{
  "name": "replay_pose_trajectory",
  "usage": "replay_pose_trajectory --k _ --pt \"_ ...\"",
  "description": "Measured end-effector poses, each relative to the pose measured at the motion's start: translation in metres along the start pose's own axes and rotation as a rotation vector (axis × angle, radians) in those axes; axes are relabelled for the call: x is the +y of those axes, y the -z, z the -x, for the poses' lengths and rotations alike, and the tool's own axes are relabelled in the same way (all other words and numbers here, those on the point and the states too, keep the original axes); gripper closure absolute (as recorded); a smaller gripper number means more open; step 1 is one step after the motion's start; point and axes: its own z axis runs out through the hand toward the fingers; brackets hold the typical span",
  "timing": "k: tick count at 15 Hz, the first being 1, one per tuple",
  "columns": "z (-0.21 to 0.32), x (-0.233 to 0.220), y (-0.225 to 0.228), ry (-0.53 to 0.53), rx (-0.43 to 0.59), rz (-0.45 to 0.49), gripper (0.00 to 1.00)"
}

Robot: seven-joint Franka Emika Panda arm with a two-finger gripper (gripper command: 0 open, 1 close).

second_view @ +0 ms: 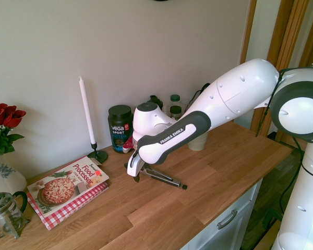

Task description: Put the tongs back in the holder

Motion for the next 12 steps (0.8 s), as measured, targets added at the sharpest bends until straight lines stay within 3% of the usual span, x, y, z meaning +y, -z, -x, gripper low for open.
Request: replay_pose_trajectory --k 12 --pt "-0.016 0.006 -0.027 -0.027 0.008 -0.014 1.0"
